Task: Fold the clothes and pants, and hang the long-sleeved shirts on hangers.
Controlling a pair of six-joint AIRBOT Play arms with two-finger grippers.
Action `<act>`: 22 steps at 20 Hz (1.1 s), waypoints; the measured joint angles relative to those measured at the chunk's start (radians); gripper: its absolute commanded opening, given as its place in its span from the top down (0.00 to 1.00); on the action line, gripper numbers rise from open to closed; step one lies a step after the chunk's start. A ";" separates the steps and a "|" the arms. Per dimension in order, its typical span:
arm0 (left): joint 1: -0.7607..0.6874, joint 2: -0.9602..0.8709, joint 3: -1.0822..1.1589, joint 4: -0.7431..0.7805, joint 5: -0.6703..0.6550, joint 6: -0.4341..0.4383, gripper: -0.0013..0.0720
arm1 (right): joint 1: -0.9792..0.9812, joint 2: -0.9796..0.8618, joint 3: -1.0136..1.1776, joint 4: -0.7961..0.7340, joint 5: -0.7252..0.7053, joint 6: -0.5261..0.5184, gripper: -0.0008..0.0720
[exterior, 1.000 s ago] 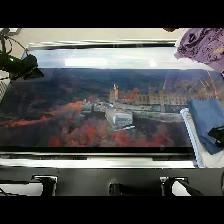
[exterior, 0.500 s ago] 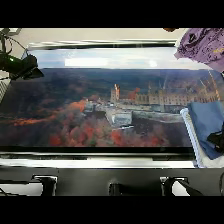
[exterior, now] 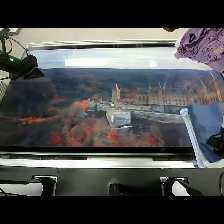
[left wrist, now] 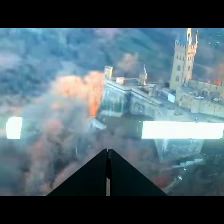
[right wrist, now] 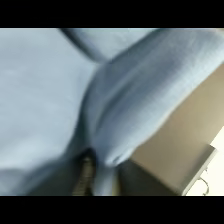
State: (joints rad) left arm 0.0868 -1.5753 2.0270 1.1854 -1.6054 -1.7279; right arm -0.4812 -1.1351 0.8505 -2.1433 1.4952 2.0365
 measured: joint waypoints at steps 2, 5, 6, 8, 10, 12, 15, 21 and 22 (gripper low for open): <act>0.000 0.000 0.000 0.000 0.000 0.000 0.96 | 0.000 0.001 0.001 -0.004 0.000 0.002 0.44; 0.000 0.000 0.000 0.000 0.000 0.000 0.96 | 0.000 0.018 0.045 0.020 -0.015 0.003 0.51; 0.000 0.000 0.000 0.000 0.000 0.000 0.96 | 0.000 0.024 0.078 0.045 -0.033 -0.002 0.61; 0.000 0.000 0.000 0.000 0.000 0.001 0.96 | 0.000 0.032 0.171 0.153 -0.094 -0.042 0.75; -0.001 0.000 0.000 0.001 0.000 0.013 0.96 | 0.005 0.034 0.262 0.345 -0.175 -0.109 0.91; -0.009 0.001 -0.003 0.013 0.001 0.026 0.96 | 0.046 0.034 0.320 0.538 -0.251 -0.178 0.95; -0.040 0.026 -0.053 0.034 0.015 0.050 0.96 | 0.217 0.011 0.359 0.716 -0.318 -0.262 0.95; -0.195 0.201 -0.365 0.113 0.170 0.116 0.96 | 0.681 -0.094 0.379 0.801 -0.399 -0.293 0.95; -0.221 0.231 -0.422 0.127 0.197 0.119 0.96 | 0.739 -0.109 0.380 0.797 -0.408 -0.286 0.95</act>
State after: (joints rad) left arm -0.1345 -1.3445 1.6054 1.3128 -1.4086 -1.6089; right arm 0.2573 -1.2438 1.2301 -1.3460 1.0874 1.7508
